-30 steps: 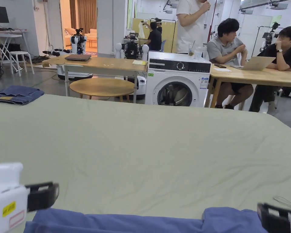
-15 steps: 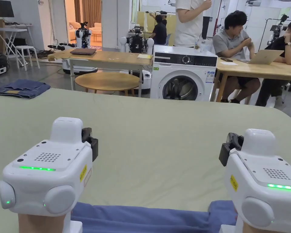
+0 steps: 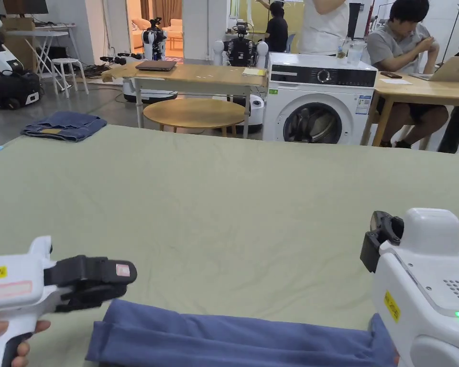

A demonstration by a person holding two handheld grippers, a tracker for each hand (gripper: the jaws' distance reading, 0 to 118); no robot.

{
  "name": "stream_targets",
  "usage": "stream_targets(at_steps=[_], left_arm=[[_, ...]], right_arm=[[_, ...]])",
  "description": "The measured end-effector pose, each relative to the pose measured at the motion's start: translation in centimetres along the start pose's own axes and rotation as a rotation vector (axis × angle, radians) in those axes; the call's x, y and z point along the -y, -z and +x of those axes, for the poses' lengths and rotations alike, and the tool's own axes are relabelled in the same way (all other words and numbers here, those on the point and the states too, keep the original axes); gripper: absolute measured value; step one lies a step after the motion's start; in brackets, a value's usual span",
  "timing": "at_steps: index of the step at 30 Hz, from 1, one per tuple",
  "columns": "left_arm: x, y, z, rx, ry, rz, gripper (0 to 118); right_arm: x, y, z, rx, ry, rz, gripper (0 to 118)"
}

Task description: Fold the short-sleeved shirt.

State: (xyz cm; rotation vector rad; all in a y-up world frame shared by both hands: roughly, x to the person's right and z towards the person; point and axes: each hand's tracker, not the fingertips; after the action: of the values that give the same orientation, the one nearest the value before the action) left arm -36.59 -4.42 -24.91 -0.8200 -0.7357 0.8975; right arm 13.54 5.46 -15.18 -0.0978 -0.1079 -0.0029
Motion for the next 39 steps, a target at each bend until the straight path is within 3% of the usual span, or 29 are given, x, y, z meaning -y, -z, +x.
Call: stream_targets(at_steps=[1, 2, 9, 12, 14, 15, 18, 19, 21, 23, 33, 39], left_arm=[[0.1, -0.4, -1.2, -0.054, -0.026, -0.019, 91], [0.8, -0.5, -1.2, -0.074, -0.039, -0.036, 109], [1.2, 0.9, -6.0, -0.052, -0.201, -0.127, 112], [0.8, 3.2, -5.9, 0.098, -0.244, -0.110, 112], [0.8, 5.2, -6.0, 0.109, -0.275, -0.126, 104], [0.9, 5.9, -5.7, 0.102, -0.273, -0.130, 91], [1.2, 7.7, -5.4, -0.032, -0.242, -0.162, 22], [1.4, 8.0, -5.2, -0.083, -0.229, -0.186, 13], [1.5, 7.4, -5.3, -0.138, -0.171, -0.194, 11], [1.2, 6.2, -5.2, -0.065, -0.219, -0.171, 10], [-2.4, -3.6, -5.6, -0.317, -0.204, 0.006, 8], [-2.0, -0.4, 1.3, -0.401, -0.051, -0.014, 8]], right_arm=[[0.3, 0.0, -0.2, -0.003, -0.003, -0.007, 0], [0.4, 0.1, -0.4, -0.008, -0.002, -0.017, 0], [0.9, 1.3, -2.1, -0.027, -0.016, -0.076, 0], [0.9, 1.6, -2.6, -0.032, -0.013, -0.082, 0], [0.7, 1.7, -2.8, -0.036, -0.007, -0.086, 0], [0.6, 1.8, -2.8, -0.037, -0.005, -0.087, 0], [0.5, 1.7, -2.7, -0.038, -0.004, -0.088, 0], [0.5, 1.7, -2.5, -0.035, -0.008, -0.085, 0], [0.4, 1.7, -2.2, -0.027, -0.008, -0.085, 0], [0.3, 1.8, -1.7, -0.022, 0.005, -0.087, 0], [0.7, 1.7, -0.8, -0.002, 0.030, -0.087, 0], [0.5, 1.7, -1.3, -0.033, 0.026, -0.081, 0]])
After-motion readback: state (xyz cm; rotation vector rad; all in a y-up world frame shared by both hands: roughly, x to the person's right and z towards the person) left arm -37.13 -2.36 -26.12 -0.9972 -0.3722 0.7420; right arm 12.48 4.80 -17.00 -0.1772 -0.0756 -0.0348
